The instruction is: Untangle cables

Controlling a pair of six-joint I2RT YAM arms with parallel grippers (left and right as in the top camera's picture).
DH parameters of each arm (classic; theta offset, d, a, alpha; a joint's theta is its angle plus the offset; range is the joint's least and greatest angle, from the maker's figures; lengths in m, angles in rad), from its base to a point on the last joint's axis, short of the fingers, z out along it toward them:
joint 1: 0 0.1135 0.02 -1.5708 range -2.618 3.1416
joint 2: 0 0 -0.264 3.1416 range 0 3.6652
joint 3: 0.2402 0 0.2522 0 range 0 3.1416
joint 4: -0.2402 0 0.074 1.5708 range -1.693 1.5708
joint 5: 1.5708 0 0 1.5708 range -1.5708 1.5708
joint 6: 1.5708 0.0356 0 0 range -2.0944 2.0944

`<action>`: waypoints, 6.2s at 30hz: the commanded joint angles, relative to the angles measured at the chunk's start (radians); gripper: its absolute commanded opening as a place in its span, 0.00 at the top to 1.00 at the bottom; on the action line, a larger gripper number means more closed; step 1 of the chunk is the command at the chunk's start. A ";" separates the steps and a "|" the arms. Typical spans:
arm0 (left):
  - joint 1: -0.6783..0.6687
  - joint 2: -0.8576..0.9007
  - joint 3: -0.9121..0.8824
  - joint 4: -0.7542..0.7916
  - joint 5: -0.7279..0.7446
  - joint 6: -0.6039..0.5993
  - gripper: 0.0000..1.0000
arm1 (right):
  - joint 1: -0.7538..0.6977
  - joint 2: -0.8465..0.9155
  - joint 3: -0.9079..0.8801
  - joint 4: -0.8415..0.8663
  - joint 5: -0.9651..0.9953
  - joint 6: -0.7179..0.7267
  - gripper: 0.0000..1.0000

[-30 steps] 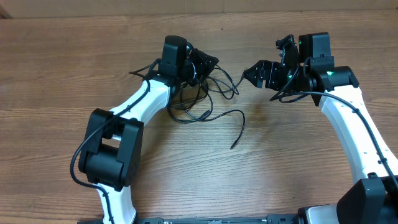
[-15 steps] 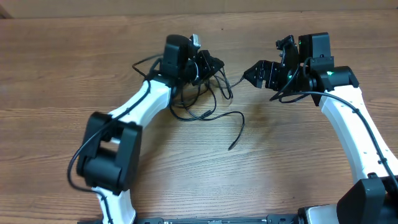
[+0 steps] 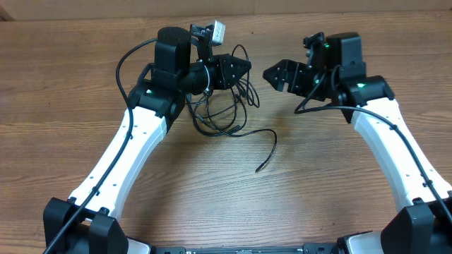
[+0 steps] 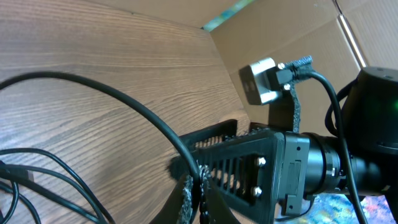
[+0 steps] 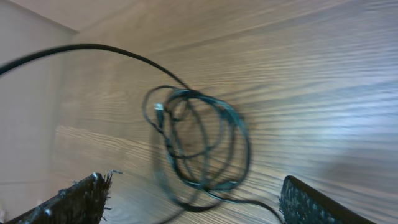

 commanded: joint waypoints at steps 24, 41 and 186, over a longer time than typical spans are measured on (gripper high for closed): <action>0.283 -0.220 0.011 0.246 0.161 -0.076 0.96 | 0.203 0.268 0.017 -0.039 0.340 0.231 0.21; 0.573 -0.262 0.048 0.254 0.242 -0.174 0.96 | 0.115 0.267 0.029 -0.042 -0.192 -0.226 0.14; 0.572 -0.109 0.534 -1.066 -0.649 0.431 0.00 | 0.148 0.448 0.685 -0.325 0.166 -0.024 0.00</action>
